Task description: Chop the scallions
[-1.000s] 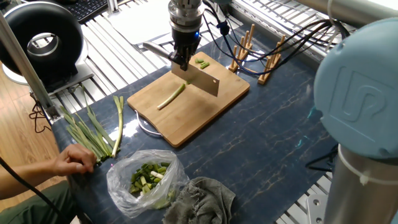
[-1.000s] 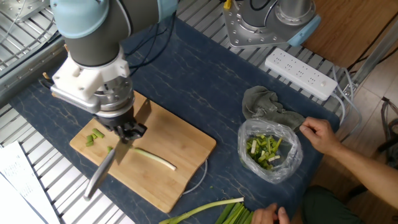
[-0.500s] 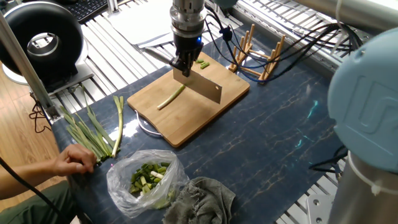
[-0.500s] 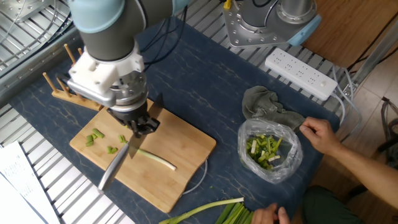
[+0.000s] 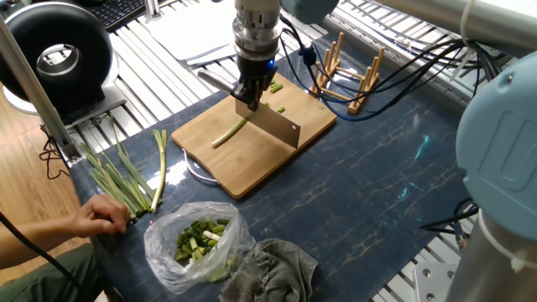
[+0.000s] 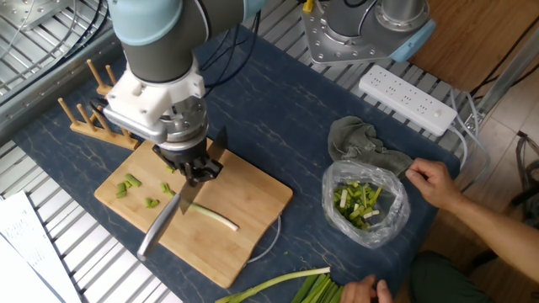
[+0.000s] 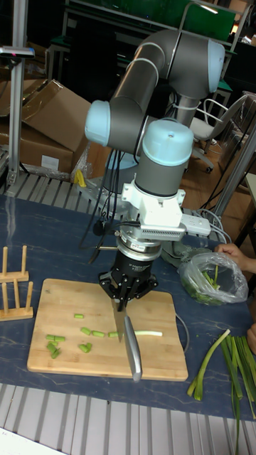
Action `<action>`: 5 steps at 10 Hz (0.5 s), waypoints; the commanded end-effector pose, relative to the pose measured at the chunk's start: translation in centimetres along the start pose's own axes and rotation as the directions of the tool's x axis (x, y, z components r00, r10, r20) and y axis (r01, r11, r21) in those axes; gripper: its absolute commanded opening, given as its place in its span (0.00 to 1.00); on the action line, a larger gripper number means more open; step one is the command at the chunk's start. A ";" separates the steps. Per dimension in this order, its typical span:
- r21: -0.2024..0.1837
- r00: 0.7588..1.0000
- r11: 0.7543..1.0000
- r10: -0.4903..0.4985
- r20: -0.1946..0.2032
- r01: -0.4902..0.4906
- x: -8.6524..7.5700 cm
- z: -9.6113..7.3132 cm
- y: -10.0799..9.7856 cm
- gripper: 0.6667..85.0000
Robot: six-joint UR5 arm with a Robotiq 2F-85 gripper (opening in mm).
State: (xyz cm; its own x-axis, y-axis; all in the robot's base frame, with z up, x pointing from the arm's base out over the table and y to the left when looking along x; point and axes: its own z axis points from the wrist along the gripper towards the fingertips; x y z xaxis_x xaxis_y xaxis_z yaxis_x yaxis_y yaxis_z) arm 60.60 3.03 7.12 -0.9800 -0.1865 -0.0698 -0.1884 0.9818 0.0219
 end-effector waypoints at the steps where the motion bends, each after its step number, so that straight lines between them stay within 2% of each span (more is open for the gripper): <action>1: -0.005 1.000 1.000 0.008 0.021 -0.008 -0.7 0.7 0.0 0.01; 4: -0.002 0.999 1.000 0.014 0.030 -0.014 -1.6 1.0 0.1 0.01; 5: 0.001 1.000 1.000 0.017 0.013 -0.017 -2.0 0.1 0.1 0.01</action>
State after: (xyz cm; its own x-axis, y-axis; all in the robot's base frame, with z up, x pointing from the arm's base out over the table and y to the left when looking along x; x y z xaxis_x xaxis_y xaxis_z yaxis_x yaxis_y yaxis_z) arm 61.63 3.19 6.50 -0.9797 -0.1819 -0.0845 -0.1838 0.9828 0.0162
